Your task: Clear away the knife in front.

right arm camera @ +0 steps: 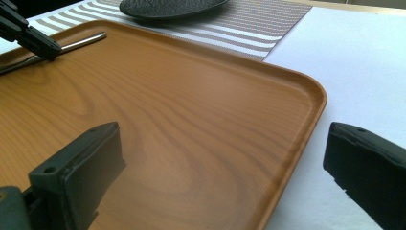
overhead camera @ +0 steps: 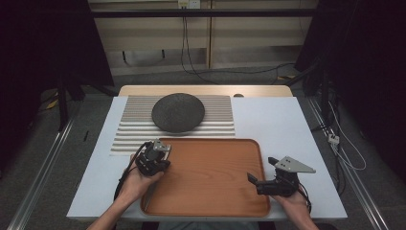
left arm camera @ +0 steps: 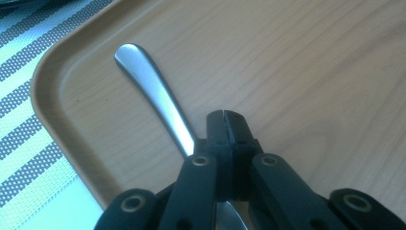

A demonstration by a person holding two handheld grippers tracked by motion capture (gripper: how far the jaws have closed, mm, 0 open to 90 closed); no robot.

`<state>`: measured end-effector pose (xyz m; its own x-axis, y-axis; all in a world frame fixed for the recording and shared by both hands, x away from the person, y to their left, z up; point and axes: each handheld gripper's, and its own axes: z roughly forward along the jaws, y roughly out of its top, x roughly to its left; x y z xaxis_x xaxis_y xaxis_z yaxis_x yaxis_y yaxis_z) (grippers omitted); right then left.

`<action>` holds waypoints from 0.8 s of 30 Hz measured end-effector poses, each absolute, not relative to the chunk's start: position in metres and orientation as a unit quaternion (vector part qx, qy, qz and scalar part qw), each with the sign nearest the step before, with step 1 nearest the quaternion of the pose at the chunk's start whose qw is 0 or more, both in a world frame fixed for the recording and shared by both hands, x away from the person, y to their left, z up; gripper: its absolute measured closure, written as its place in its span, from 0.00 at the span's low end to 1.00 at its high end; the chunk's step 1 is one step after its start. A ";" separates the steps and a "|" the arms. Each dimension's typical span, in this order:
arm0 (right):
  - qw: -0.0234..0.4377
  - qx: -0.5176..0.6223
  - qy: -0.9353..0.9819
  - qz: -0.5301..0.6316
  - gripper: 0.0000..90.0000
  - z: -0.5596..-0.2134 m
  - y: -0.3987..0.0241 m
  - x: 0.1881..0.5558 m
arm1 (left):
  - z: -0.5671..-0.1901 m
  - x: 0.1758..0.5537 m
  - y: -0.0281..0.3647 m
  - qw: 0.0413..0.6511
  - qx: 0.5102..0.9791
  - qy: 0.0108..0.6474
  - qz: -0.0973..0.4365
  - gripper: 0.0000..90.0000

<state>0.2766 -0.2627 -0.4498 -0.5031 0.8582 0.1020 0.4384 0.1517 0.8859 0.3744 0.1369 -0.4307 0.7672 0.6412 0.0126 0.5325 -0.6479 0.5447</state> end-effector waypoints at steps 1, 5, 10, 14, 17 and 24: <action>0.222 0.445 0.727 0.474 0.00 -0.450 -0.263 0.276 | -0.431 0.375 0.138 0.264 0.902 0.327 0.102 1.00; 0.223 0.444 0.726 0.475 0.00 -0.449 -0.263 0.275 | -0.430 0.378 0.141 0.263 0.901 0.331 0.102 1.00; 0.224 0.445 0.725 0.476 0.00 -0.449 -0.264 0.276 | -0.430 0.378 0.142 0.263 0.900 0.332 0.099 1.00; 0.224 0.444 0.725 0.476 0.00 -0.449 -0.264 0.275 | -0.430 0.378 0.142 0.259 0.900 0.334 0.107 1.00; 0.224 0.445 0.725 0.476 0.00 -0.449 -0.264 0.276 | -0.430 0.378 0.142 0.257 0.900 0.335 0.110 1.00; 0.222 0.448 0.725 0.473 0.00 -0.450 -0.263 0.277 | -0.429 0.381 0.146 0.250 0.902 0.333 0.111 1.00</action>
<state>0.2767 -0.2632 -0.4501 -0.5003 0.8599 0.1008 0.4388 0.1515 0.8857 0.3806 0.1461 -0.4295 0.7536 0.6565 0.0333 0.5454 -0.6527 0.5259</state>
